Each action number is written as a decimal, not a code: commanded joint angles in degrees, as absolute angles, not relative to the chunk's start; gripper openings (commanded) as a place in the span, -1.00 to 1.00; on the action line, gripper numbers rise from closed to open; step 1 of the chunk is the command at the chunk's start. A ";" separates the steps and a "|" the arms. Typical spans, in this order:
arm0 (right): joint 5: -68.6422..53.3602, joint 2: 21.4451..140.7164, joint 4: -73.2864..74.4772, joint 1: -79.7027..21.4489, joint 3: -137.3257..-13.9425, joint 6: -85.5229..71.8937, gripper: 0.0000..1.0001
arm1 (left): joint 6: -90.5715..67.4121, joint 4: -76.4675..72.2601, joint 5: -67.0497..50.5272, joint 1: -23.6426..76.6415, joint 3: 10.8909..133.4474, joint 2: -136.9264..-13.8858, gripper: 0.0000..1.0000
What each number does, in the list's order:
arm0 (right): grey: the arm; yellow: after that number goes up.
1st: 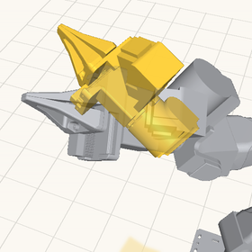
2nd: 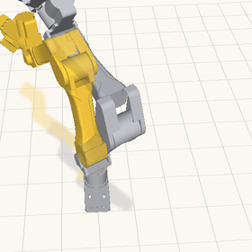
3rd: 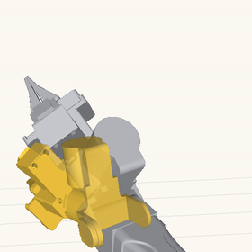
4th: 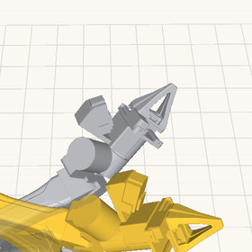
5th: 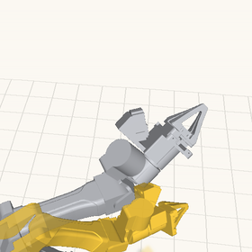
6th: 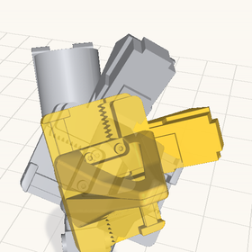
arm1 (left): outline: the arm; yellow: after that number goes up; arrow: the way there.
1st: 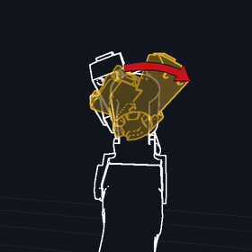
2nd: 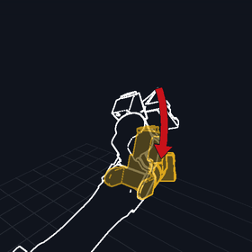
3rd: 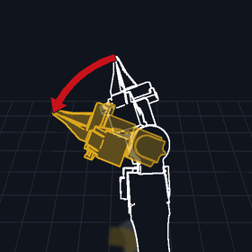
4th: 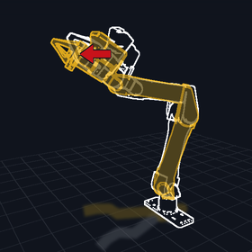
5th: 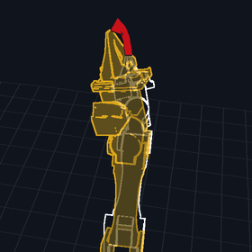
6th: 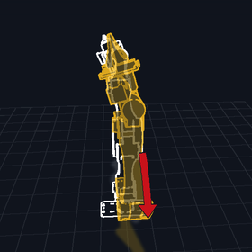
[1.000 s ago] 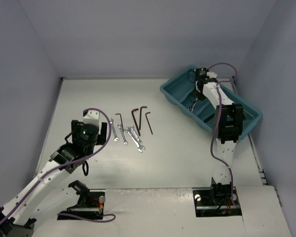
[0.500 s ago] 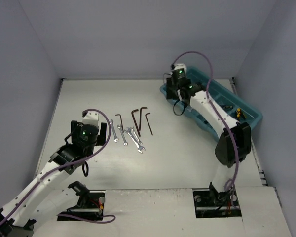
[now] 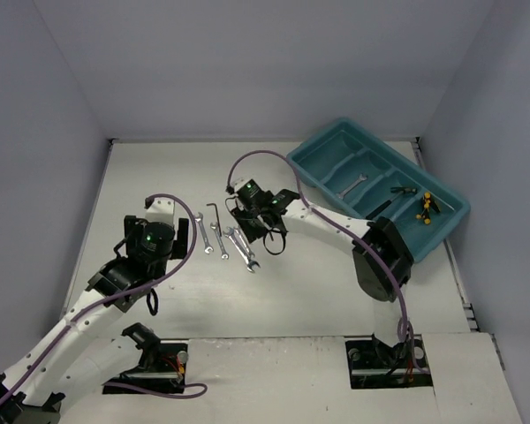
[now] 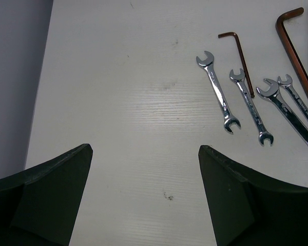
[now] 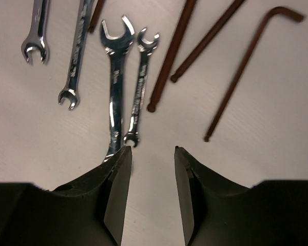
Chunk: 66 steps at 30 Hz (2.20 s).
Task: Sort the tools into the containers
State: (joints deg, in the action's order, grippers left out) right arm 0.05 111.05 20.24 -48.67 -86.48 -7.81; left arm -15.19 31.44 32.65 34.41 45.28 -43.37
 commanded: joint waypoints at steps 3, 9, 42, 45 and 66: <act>-3.96 116.55 19.53 -51.54 -92.89 -5.36 -0.28 | -16.42 30.31 36.34 34.10 46.09 -40.76 0.62; -3.52 122.38 19.51 -52.47 -96.47 -5.19 -0.30 | -17.05 30.94 37.52 34.19 46.05 -39.04 0.62; 4.17 123.85 39.06 -53.96 -89.61 -10.76 -1.00 | -16.87 30.99 38.85 34.19 46.10 -39.42 0.62; 2.71 122.19 40.39 -53.96 -87.47 -10.48 -0.95 | -16.79 31.11 38.87 34.10 46.08 -39.48 0.62; -3.72 124.53 42.39 -53.82 -85.23 -7.22 -0.67 | -16.38 31.06 39.05 34.16 46.06 -39.26 0.62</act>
State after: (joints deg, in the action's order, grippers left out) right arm -1.76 120.30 37.61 -53.67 -87.57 -8.56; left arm -16.56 32.75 37.41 34.41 45.19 -39.25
